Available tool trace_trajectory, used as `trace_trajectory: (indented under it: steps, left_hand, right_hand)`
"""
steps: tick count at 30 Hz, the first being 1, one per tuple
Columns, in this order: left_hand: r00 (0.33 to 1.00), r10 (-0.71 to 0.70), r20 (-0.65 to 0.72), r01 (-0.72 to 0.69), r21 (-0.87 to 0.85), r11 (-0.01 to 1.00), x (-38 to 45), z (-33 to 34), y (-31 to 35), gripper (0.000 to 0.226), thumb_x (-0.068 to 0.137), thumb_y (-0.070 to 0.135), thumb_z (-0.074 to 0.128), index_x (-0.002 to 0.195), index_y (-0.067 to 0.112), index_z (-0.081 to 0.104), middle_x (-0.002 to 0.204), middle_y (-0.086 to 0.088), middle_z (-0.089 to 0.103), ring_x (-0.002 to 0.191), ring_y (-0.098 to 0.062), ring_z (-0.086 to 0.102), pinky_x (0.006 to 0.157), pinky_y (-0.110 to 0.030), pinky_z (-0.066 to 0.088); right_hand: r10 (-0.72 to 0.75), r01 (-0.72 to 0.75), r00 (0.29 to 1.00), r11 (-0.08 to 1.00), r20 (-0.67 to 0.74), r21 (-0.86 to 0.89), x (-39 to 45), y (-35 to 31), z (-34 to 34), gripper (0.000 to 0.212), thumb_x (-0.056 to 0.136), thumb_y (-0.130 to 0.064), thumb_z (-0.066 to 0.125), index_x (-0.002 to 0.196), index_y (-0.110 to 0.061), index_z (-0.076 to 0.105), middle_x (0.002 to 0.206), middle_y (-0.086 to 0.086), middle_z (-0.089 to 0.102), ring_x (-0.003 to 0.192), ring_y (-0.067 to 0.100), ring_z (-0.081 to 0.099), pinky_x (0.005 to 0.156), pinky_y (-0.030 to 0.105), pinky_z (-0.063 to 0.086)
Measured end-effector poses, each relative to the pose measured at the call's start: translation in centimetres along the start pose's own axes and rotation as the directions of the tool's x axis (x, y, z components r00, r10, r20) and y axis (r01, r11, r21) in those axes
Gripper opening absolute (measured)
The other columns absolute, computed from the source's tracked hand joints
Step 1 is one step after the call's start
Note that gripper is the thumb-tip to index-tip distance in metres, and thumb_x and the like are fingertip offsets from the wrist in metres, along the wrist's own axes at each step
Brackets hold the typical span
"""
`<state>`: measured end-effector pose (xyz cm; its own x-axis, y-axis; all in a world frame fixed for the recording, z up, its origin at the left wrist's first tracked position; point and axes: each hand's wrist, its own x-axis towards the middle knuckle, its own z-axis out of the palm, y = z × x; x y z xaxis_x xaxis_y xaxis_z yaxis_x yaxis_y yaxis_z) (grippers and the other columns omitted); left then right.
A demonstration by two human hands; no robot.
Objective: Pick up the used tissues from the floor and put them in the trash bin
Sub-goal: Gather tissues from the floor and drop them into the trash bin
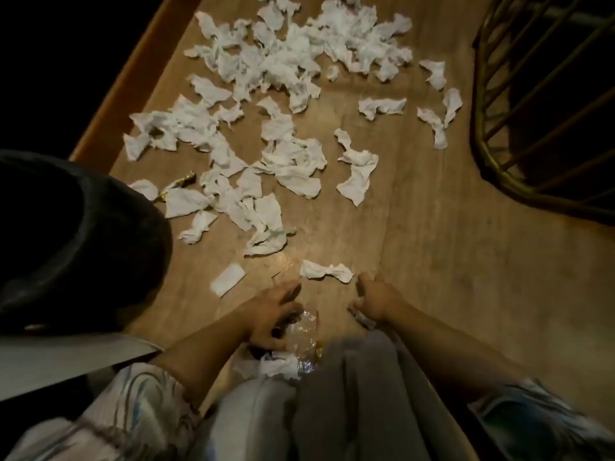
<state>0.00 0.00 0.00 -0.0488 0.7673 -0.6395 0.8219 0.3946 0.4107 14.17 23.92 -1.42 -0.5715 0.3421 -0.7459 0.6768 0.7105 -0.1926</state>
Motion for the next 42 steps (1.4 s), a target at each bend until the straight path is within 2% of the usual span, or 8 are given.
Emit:
trace_trajectory:
  steps: [6,12,20,23,29,32,36,42]
  left_hand:
    - [0.869,0.494,-0.005,-0.483,0.206,0.851,1.4,6.1,-1.8,0.113,0.071,0.075,0.061,0.155,0.03,0.0,0.162,-0.01,-0.017,0.149,-0.027,-0.02,0.114,-0.065,-0.009]
    - [0.858,0.514,-0.01,-0.463,0.417,0.782,0.1,11.6,-3.0,0.081,0.091,0.064,0.044,0.154,0.037,0.001,0.163,-0.008,-0.015,0.148,-0.028,-0.021,0.11,-0.07,-0.009]
    - [0.884,0.286,-0.37,-0.13,0.394,0.91,0.6,12.7,-3.3,0.053,0.084,0.048,0.057,0.134,0.037,0.046,0.152,-0.006,0.037,0.139,-0.029,0.034,0.107,-0.042,0.038]
    - [0.801,-0.006,-0.598,-0.045,-0.07,0.997,1.3,11.7,-1.6,0.029,0.093,0.039,0.049,0.12,0.033,0.055,0.13,0.003,0.056,0.119,-0.013,0.052,0.099,-0.032,0.047]
    - [0.441,-0.603,-0.665,-0.12,-0.71,0.694,1.6,9.2,-1.5,0.05,0.08,0.072,0.048,0.078,0.024,0.064,0.072,0.009,0.066,0.068,-0.004,0.061,0.066,-0.035,0.055]
    - [0.285,-0.703,-0.652,-0.079,-0.747,0.66,0.6,8.4,-3.4,0.063,0.059,0.081,0.065,0.074,0.021,0.057,0.07,0.007,0.062,0.066,-0.01,0.06,0.061,-0.035,0.055]
    - [0.389,-0.753,-0.531,0.188,-0.754,0.63,0.3,8.8,-5.4,0.086,0.039,0.068,0.085,0.101,0.026,0.043,0.096,0.01,0.051,0.085,-0.009,0.053,0.072,-0.026,0.052]
    - [0.321,-0.706,-0.631,0.002,-0.745,0.667,-0.7,10.1,-4.8,0.023,0.084,-0.002,0.062,0.084,0.02,0.056,0.082,0.009,0.062,0.077,-0.008,0.062,0.061,-0.013,0.042]
  right_hand:
    - [-0.136,0.152,0.984,0.977,0.111,-0.147,2.0,3.2,3.3,0.069,0.071,-0.049,0.078,0.124,-0.023,0.042,0.123,0.007,0.047,0.104,0.027,0.054,0.083,0.035,0.045]
    - [-0.268,0.315,0.943,0.908,0.196,-0.276,2.6,2.6,4.6,0.025,0.089,-0.017,0.059,0.112,-0.023,0.055,0.108,0.003,0.052,0.089,0.018,0.051,0.078,0.035,0.049]
    - [-0.358,0.347,0.933,0.886,0.023,-0.307,2.5,-1.7,-1.8,0.021,0.095,-0.023,0.052,0.103,-0.01,0.066,0.093,0.0,0.047,0.088,0.02,0.05,0.074,0.029,0.04]
    - [-0.337,0.29,0.933,0.913,-0.127,-0.287,3.2,-3.7,-3.3,0.03,0.099,-0.03,0.043,0.111,-0.009,0.061,0.099,0.008,0.052,0.09,0.025,0.052,0.073,0.03,0.037]
    - [0.185,-0.101,0.939,0.954,-0.291,0.281,6.0,-7.5,1.8,0.101,0.074,-0.087,0.036,0.146,-0.015,0.036,0.153,0.016,0.034,0.135,0.037,0.037,0.109,0.049,0.033]
    - [0.247,-0.113,0.902,0.927,-0.353,0.359,6.4,-8.9,5.6,0.081,0.079,-0.077,0.048,0.132,-0.016,0.051,0.148,0.018,0.031,0.132,0.039,0.031,0.108,0.049,0.032]
    - [0.109,0.022,0.896,0.958,-0.431,0.287,6.2,-10.7,8.9,0.034,0.095,-0.042,0.052,0.108,-0.012,0.063,0.131,0.017,0.044,0.118,0.036,0.044,0.099,0.041,0.04]
    - [-0.039,0.161,0.925,0.941,-0.378,0.298,4.9,-13.5,6.4,0.011,0.092,-0.021,0.058,0.098,-0.011,0.058,0.105,0.012,0.061,0.088,0.022,0.056,0.07,0.027,0.04]
